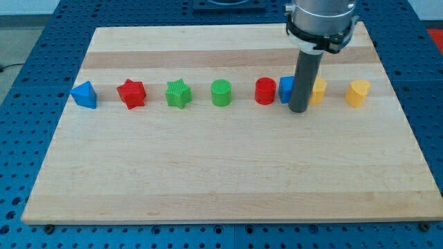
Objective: Slightly move the yellow heart to the left
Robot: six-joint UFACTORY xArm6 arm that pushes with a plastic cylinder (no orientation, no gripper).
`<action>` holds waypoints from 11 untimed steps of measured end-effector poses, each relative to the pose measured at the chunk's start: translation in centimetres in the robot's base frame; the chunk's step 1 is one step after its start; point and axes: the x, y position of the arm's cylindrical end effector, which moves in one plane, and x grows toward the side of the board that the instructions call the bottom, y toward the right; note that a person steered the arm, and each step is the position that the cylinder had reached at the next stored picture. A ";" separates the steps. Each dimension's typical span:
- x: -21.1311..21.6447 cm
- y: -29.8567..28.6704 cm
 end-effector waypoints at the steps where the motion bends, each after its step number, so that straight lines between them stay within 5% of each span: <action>1: 0.5 3.6; 3: 1.1 12.4; 11: 0.6 13.0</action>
